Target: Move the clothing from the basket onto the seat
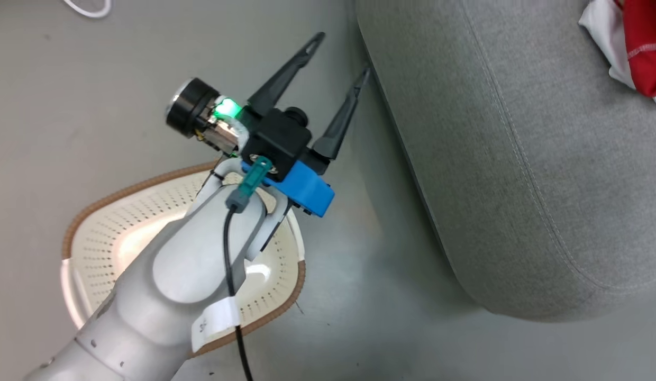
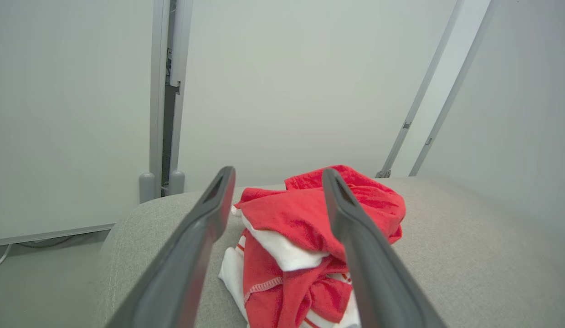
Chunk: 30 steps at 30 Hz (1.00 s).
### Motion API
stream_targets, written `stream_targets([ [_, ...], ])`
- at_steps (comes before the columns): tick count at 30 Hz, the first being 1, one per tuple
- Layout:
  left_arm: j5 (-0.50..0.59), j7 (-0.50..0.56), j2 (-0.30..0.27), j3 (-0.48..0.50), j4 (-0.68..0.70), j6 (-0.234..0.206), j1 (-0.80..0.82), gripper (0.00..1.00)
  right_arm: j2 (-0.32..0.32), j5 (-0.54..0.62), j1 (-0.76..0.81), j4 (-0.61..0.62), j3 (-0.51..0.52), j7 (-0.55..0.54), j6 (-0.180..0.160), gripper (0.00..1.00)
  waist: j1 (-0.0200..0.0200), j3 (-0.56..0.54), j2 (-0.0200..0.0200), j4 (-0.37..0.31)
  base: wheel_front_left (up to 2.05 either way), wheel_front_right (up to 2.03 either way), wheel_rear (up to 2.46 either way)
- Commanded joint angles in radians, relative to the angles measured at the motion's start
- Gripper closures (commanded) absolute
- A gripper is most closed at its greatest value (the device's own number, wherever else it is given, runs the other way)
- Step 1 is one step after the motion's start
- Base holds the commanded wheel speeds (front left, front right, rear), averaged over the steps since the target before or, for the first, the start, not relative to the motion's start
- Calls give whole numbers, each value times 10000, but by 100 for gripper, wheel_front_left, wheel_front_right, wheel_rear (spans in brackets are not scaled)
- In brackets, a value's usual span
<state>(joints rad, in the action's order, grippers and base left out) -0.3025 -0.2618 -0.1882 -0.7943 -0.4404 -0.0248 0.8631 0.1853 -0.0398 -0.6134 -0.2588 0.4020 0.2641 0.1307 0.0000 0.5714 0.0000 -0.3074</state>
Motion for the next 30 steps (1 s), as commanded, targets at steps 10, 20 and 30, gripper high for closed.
stream_targets([
  [10, 153, -40, -40, 2509, 1139, -436, -2023, 0, -211, -149, 725, 418, -2001, 5, 1, 0, 0, -2003, 0, 1773, 0, 0, 0],
  [20, 570, -35, 225, 4494, 1458, -272, -3720, 0, -338, -144, 1322, 93, -3069, 5, 1, 0, 0, -3297, 0, 2819, 0, 0, 0],
  [30, 1106, -36, 731, 6057, 1550, 207, -5393, 0, -749, -434, 2316, -158, -3402, 3, 1, 0, 0, -4357, 0, 3437, 0, 0, 0],
])
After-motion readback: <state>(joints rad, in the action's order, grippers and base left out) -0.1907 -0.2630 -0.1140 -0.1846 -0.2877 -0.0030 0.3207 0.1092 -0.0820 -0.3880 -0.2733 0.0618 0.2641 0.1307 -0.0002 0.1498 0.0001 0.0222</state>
